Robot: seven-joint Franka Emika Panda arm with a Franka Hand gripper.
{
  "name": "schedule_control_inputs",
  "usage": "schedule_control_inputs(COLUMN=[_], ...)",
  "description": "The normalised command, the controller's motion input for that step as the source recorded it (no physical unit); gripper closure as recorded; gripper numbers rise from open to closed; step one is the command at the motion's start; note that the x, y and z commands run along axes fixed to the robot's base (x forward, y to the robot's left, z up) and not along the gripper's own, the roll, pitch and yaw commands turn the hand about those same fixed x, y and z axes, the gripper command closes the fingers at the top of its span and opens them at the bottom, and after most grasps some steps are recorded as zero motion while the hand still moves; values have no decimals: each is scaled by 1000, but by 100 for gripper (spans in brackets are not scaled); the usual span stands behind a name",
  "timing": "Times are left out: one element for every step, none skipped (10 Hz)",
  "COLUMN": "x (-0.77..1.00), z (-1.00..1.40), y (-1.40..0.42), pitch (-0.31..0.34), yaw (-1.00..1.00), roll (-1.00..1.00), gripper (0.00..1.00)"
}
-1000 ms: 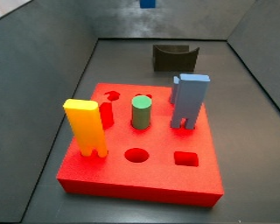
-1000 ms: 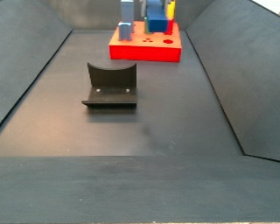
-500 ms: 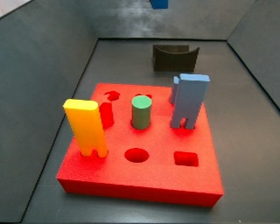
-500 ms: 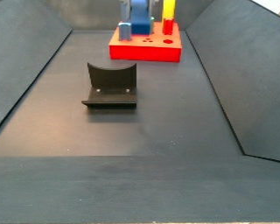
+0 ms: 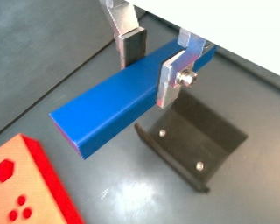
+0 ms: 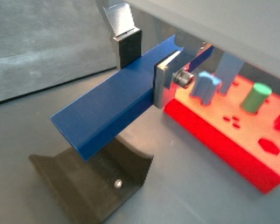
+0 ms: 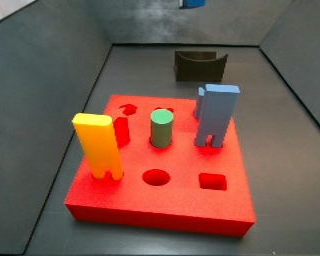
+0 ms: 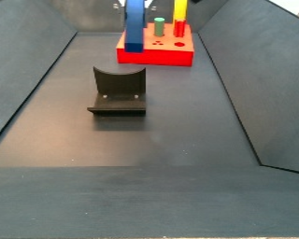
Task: Pick up the rectangle object. Move up. Place the rectangle object on the fixture. Regrasp the rectangle object. Move to above the board. Insert the rectangle object.
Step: Place the rectangle object on the fixture.
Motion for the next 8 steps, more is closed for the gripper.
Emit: schedule_control_inputs(x=[589, 496, 425, 355, 268, 201, 136, 78], z=[-24, -25, -19, -21, -21, -23, -24, -8], y=[51, 48, 49, 50, 49, 50, 48, 34], pitch=[45, 56, 65, 67, 59, 54, 54, 40], yaw=[-101, -110, -119, -120, -109, -106, -99, -90], roll=[-1000, -1000, -1000, -896, -674, -503, -337, -234], gripper=[100, 100, 100, 100, 100, 100, 100, 100])
